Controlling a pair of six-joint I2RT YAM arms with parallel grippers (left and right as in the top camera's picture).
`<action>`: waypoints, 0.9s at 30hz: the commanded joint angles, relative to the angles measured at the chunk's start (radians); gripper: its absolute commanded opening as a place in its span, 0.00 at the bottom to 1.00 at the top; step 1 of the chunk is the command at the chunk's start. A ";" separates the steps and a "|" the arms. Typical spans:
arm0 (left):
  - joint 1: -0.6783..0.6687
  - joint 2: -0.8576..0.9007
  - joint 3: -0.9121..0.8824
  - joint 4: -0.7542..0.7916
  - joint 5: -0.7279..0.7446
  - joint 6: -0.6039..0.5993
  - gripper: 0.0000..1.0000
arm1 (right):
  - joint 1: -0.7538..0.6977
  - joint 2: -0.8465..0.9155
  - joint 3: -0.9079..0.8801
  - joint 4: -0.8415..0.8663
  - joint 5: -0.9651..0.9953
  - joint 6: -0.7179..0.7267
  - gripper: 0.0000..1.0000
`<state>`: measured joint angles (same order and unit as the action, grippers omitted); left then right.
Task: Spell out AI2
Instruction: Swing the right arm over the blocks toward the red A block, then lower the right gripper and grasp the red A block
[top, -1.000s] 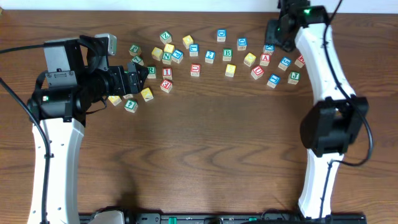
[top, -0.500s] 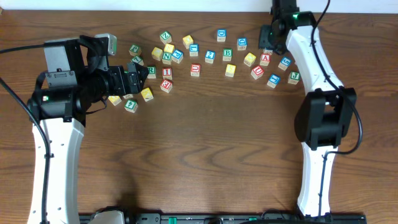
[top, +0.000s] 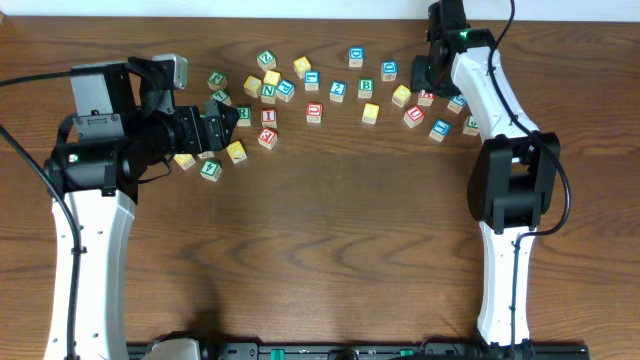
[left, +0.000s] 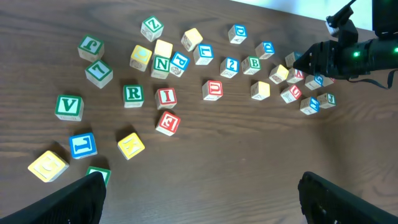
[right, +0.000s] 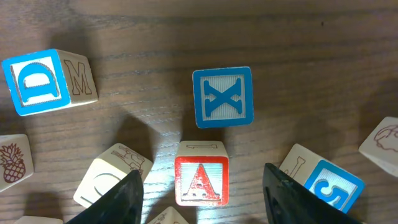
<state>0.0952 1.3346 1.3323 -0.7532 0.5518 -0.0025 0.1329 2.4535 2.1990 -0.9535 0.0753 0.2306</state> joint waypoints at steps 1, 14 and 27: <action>-0.001 0.011 0.020 -0.002 0.013 0.006 0.98 | 0.009 0.041 0.002 0.003 0.013 -0.027 0.54; -0.001 0.012 0.013 -0.002 0.013 0.006 0.98 | 0.008 0.051 -0.047 0.047 0.012 -0.029 0.50; -0.001 0.012 0.013 -0.002 0.013 0.007 0.97 | 0.006 0.052 -0.050 0.056 0.013 -0.029 0.37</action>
<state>0.0952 1.3354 1.3323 -0.7528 0.5518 -0.0025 0.1326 2.4947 2.1571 -0.8967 0.0792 0.2050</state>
